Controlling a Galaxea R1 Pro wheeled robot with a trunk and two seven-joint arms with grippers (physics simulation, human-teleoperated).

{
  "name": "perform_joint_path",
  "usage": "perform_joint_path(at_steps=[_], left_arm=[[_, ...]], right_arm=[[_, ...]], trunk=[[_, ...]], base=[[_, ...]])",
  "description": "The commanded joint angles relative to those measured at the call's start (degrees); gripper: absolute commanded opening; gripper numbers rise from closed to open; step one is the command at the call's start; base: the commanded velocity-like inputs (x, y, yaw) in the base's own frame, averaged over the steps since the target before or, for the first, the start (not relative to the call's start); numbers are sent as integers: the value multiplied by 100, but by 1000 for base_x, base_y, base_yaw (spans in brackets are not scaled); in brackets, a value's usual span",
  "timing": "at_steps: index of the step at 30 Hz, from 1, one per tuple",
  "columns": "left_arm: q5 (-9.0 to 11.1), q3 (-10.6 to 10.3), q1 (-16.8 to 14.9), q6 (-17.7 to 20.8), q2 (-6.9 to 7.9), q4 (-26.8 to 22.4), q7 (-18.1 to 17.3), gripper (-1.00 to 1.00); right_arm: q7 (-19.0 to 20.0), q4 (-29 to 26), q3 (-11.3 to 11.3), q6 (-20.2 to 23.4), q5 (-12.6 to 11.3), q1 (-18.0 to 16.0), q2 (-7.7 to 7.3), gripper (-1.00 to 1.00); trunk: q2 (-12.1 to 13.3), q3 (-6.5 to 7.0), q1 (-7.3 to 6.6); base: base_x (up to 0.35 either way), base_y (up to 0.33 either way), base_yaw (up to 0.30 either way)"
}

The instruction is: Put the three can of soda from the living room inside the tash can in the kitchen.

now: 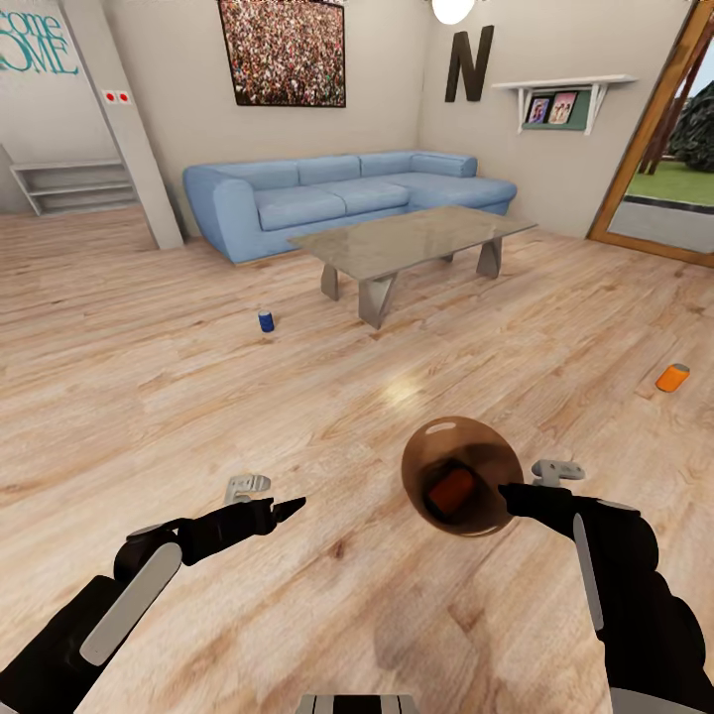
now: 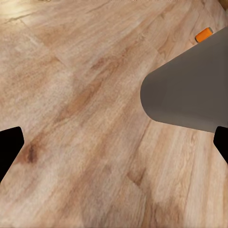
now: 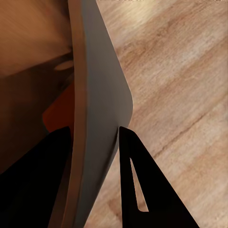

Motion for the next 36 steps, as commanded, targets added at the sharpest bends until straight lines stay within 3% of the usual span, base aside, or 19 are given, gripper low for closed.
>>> perform_joint_path(at_steps=[1,10,36], left_arm=[[0,0,0,0,0,0,0,100],[-7,0,0,0,2,0,0,100],[-11,0,0,10,-6,0,9,100]], right_arm=[[9,-3,3,17,-110,-2,0,-100],[9,-3,3,22,-110,-2,0,-100],[18,-3,12,25,-110,-2,9,-100]], trunk=[[0,9,0],[0,73,0],[0,77,0]], base=[[0,0,0],[0,0,0],[13,0,0]])
